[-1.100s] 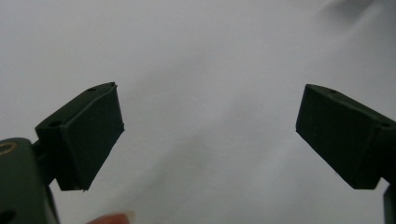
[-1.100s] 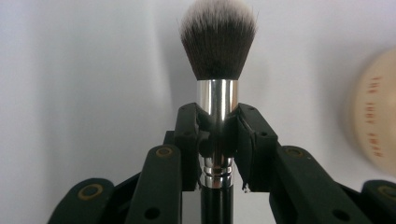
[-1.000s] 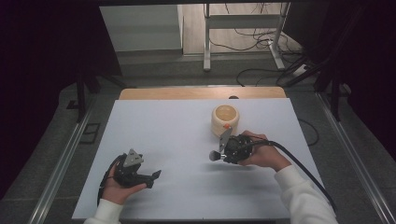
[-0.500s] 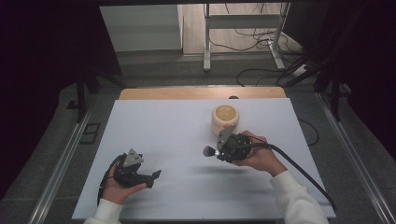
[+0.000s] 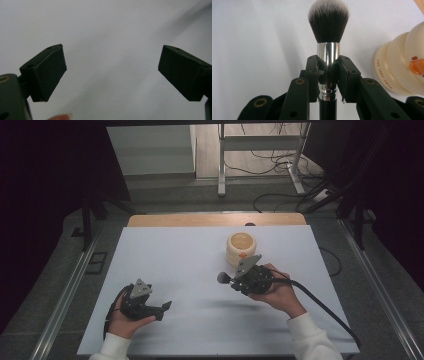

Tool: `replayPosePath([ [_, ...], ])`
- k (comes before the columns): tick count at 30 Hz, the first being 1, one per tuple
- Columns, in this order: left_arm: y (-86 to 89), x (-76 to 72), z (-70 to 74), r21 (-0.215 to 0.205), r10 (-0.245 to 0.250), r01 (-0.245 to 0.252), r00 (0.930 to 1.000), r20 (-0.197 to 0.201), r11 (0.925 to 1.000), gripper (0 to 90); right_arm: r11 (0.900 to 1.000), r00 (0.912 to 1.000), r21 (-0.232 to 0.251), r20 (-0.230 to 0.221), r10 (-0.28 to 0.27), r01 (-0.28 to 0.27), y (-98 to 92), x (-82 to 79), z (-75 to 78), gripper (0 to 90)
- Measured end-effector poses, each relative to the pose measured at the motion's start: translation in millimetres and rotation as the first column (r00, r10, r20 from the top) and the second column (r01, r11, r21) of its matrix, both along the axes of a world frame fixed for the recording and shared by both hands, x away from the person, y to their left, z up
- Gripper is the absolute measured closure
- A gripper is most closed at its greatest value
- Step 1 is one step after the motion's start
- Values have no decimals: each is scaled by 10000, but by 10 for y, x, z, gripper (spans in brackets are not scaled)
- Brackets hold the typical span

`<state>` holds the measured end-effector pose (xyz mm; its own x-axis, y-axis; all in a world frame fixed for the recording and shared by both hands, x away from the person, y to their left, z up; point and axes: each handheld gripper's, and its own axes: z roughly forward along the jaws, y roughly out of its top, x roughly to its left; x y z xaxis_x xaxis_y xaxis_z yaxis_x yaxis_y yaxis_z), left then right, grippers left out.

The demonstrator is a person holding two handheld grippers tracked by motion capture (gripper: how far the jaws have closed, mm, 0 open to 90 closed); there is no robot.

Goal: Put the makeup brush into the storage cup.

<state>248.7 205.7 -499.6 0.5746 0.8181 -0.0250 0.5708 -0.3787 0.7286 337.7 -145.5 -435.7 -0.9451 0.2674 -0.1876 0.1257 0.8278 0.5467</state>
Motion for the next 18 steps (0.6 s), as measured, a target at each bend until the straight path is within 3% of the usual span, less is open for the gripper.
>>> replayPosePath([
  [13,-9,3,-15,-56,-21,21,10000,48,10000,89,9974,9984,441,-58,-568,570,-65,1,-50,718],
  [18,-28,-7,1,-350,-38,43,9999,142,9994,107,9899,9948,987,-153,-1010,1021,-120,5,-30,718],
])
